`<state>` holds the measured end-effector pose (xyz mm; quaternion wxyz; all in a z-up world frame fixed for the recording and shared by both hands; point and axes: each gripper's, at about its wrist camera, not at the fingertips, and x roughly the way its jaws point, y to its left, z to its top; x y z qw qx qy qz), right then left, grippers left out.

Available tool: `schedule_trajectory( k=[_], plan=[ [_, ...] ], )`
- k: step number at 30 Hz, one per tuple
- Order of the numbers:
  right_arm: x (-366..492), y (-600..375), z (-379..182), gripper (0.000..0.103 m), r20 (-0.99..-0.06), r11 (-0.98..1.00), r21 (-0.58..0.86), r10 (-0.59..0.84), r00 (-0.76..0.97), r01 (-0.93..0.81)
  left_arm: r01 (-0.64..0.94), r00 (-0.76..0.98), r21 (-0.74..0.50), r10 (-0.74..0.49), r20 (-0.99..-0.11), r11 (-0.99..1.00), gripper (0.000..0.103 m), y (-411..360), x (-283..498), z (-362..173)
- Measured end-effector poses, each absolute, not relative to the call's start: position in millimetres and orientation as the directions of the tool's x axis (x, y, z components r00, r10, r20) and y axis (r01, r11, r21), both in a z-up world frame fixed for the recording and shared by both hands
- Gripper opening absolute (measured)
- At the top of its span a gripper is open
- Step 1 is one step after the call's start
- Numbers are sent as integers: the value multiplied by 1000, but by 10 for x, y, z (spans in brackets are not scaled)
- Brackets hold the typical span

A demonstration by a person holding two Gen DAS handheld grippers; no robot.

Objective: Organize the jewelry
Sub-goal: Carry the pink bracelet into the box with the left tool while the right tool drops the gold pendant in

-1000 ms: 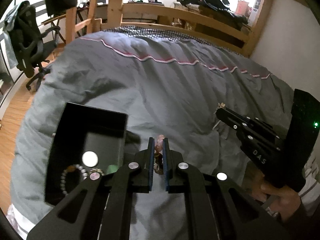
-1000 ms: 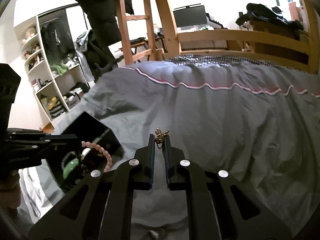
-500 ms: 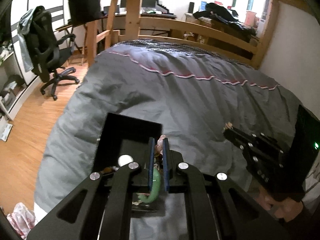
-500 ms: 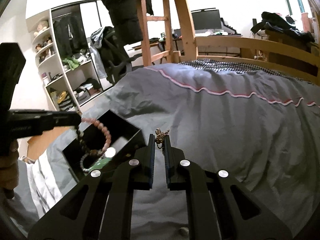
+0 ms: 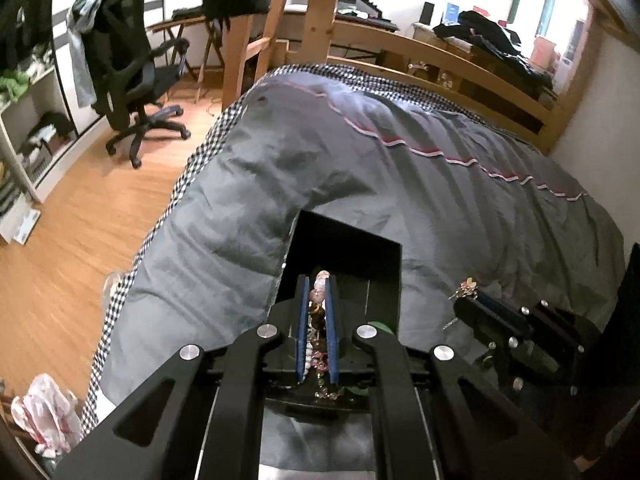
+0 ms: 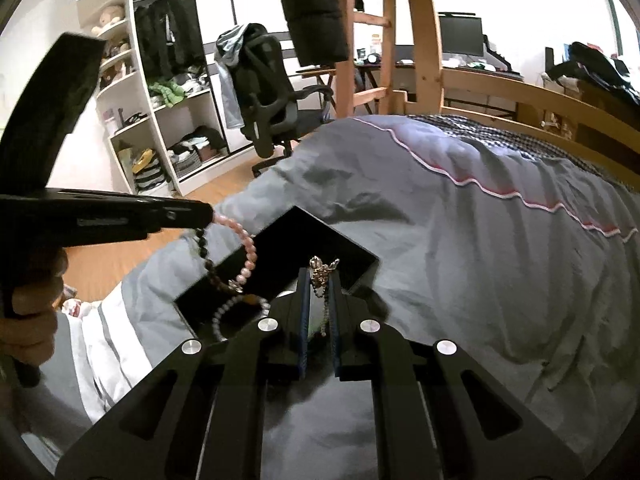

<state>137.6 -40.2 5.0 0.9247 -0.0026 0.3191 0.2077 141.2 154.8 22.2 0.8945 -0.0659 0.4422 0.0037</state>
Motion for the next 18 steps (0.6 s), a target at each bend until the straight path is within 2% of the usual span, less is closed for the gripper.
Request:
schedule_trajectory(
  k=[7,17,18],
  plan=[
    [1381,-97,-59,10,-623,900,121,397,674,-419,-79,589,-168,-90,-803,983,8,1678,1406,192],
    [1412,57,-362,10,-685,900,123,382,621,-417,-83,551,-163,-91,-829,983,8,1681,1448,81],
    [1407,47,-366,13,-684,903,128,380,622,-411,-83,555,-162,-90,-827,983,8,1677,1444,86]
  ],
)
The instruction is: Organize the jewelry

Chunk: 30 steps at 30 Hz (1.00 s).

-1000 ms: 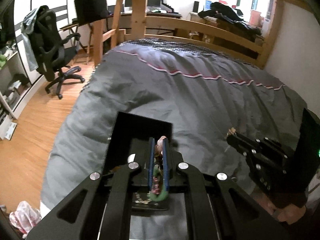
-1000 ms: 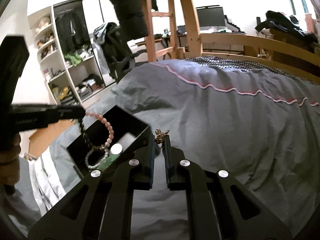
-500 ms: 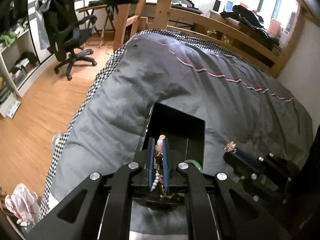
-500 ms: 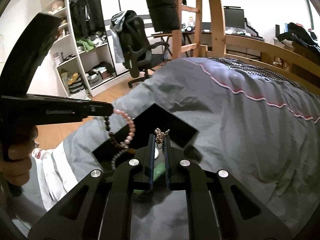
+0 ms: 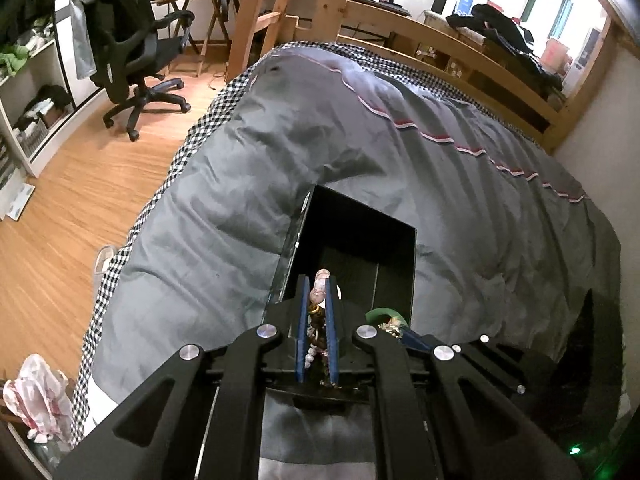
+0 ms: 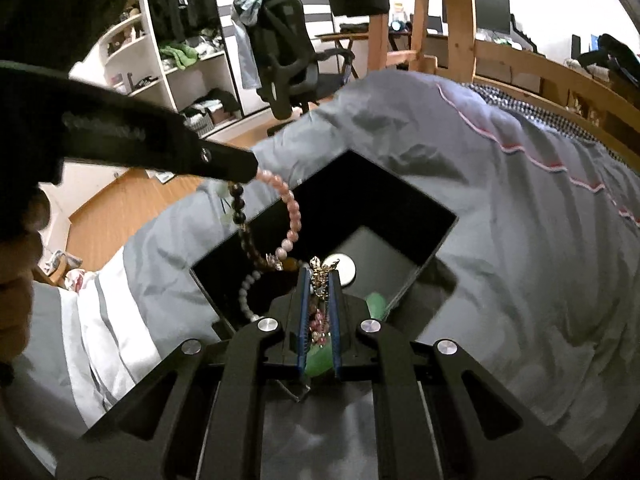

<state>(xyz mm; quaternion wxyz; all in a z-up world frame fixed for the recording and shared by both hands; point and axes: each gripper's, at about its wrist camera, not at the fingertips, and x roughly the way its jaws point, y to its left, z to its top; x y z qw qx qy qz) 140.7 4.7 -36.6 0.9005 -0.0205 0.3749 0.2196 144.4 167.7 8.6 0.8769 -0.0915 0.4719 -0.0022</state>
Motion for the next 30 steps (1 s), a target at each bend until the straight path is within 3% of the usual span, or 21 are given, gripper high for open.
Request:
schedule_trajectory(
  k=[1,2,3,4,5,11,20,27,29,30],
  plan=[
    [1409,41,-362,26,-681,902,133,384,624,-410,-85,563,-159,-84,-822,984,10,1676,1434,99],
    [1403,25,-345,42,-675,903,138,387,629,-407,-87,572,-155,-78,-817,984,23,1676,1424,113],
    [1373,-11,-301,80,-651,902,153,399,646,-403,-87,582,-155,-76,-810,984,47,1676,1413,130],
    [1345,-42,-263,90,-625,899,165,414,662,-406,-91,595,-156,-72,-801,984,60,1680,1401,152],
    [1325,-66,-217,90,-607,894,173,428,670,-414,-99,621,-150,-56,-781,984,72,1683,1370,198],
    [1293,-416,-19,99,-587,949,82,292,755,-303,-79,706,-168,-64,-705,983,94,1654,1265,380],
    [1144,-1496,291,99,-573,993,32,111,812,-114,79,717,-141,-154,-680,987,95,1170,1238,315],
    [989,-1946,296,99,-600,992,61,123,791,-108,262,668,-112,-264,-696,958,94,570,1170,108],
    [956,-1998,181,90,-629,989,73,147,763,-130,319,639,-104,-295,-711,942,91,400,1142,14],
    [973,-2026,89,70,-660,985,92,172,731,-148,345,621,-105,-311,-720,933,84,325,1127,-37]
  ],
)
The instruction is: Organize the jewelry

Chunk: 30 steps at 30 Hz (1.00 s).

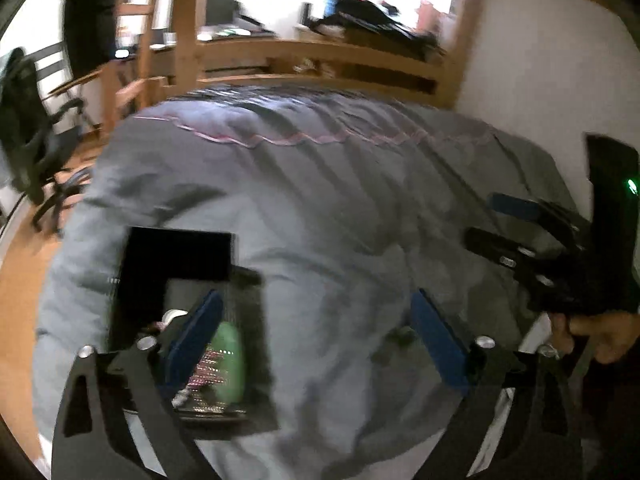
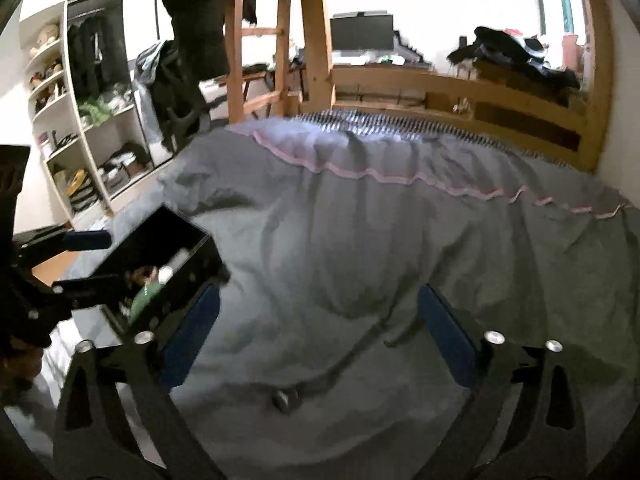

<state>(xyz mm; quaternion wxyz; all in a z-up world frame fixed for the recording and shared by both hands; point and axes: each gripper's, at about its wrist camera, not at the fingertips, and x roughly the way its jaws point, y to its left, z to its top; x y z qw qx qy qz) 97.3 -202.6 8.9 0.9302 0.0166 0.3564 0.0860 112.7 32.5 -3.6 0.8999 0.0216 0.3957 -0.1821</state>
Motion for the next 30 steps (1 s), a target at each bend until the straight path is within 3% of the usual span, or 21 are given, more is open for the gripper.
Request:
schedule_trajectory(
  k=[1,3,4,6,12,20,21,22,23,25,30],
  plan=[
    [989,-2049,15,56,-681,983,101,180,710,-153,381,586,-108,-330,-740,918,80,215,1121,-120],
    [1017,-2088,-160,35,-718,979,127,204,665,-162,424,540,-101,-341,-770,900,62,50,1094,-256],
    [1050,-2118,-274,30,-744,970,167,240,623,-174,447,514,-95,-342,-787,889,56,-36,1087,-334],
    [1103,-2131,-491,30,-781,948,243,316,538,-204,495,449,-97,-349,-823,864,45,-211,1069,-520],
    [1217,-2061,-926,30,-831,928,309,369,417,-206,568,346,-111,-359,-867,816,41,-568,1101,-910],
    [1321,-2000,-1187,30,-843,913,361,407,352,-190,525,297,-177,-374,-879,833,41,-633,1272,-1204],
    [1323,-1968,-1201,26,-841,908,366,416,346,-202,523,290,-183,-376,-880,833,34,-615,1272,-1211],
    [1324,-1971,-1207,14,-843,908,365,417,341,-207,520,283,-183,-371,-885,834,30,-619,1282,-1226],
    [1325,-1982,-1215,10,-845,908,363,415,338,-208,516,274,-182,-362,-891,837,24,-621,1301,-1249],
    [1324,-1980,-1214,7,-843,909,361,414,345,-209,511,268,-178,-353,-896,841,19,-607,1322,-1275],
    [1325,-2044,-1105,6,-811,899,389,438,387,-201,506,262,-195,-365,-893,840,19,-571,1300,-1236]
  ],
)
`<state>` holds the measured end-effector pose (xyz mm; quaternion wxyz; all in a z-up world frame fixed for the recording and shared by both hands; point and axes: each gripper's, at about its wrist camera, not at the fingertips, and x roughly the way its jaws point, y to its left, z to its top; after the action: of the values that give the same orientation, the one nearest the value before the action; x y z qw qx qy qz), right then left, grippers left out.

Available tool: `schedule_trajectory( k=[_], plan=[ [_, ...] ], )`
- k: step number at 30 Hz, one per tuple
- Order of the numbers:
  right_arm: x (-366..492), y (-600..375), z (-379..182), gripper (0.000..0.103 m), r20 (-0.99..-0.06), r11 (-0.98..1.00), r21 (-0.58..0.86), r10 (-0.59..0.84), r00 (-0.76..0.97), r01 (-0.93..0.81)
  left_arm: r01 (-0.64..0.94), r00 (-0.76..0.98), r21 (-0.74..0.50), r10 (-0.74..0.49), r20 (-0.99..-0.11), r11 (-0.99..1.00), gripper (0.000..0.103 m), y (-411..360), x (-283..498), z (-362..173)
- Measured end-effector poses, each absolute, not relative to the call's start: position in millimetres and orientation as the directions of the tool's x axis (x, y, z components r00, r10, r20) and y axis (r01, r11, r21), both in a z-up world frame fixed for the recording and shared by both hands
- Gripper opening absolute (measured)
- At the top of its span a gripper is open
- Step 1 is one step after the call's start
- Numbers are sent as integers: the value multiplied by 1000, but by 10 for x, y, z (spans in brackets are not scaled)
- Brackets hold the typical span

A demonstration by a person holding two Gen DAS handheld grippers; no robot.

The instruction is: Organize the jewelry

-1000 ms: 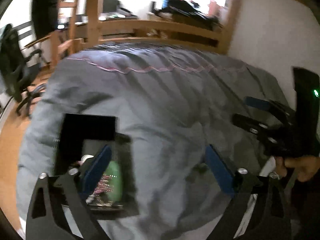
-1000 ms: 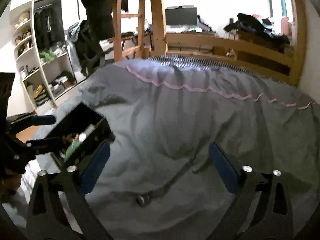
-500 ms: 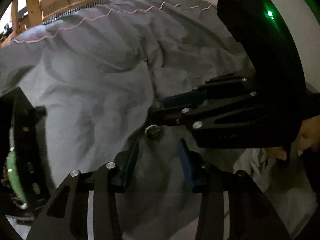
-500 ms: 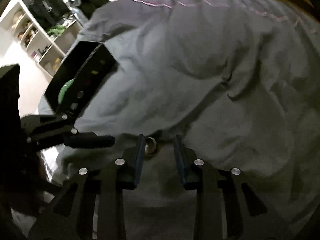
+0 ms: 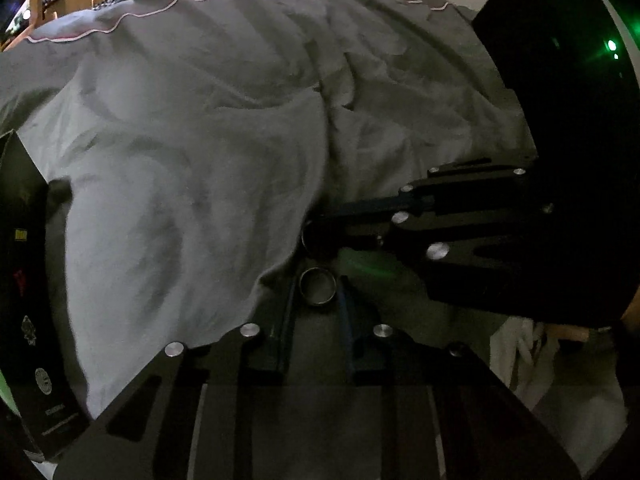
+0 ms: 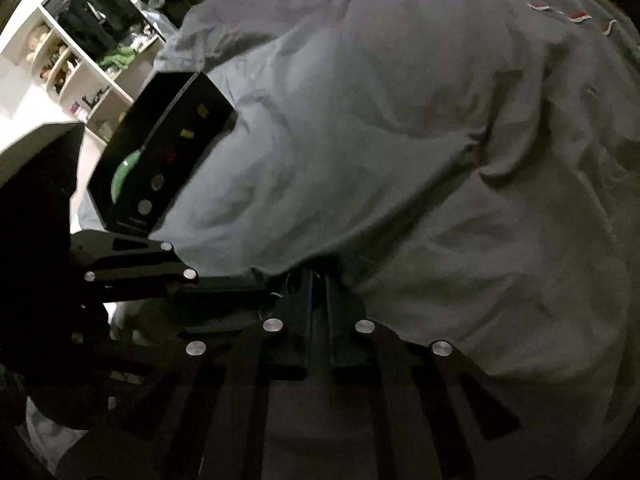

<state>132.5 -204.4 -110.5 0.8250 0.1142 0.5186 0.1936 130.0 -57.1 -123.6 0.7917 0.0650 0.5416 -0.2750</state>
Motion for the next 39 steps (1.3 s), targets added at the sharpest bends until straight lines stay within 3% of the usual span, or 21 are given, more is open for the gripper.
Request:
schedule_trajectory(
  k=[12,26,39],
  plan=[
    [1379,-2138,-900,6,-733,862,469,500,461,-190,498,331,-198,-396,-857,844,19,-402,1294,-934],
    [1281,-2024,-785,6,-798,947,267,322,509,-180,462,419,-101,-317,-851,881,19,-330,1326,-679],
    [1226,-1872,-474,6,-779,967,193,255,573,-168,395,505,-59,-271,-819,917,19,-13,1328,-334]
  ],
)
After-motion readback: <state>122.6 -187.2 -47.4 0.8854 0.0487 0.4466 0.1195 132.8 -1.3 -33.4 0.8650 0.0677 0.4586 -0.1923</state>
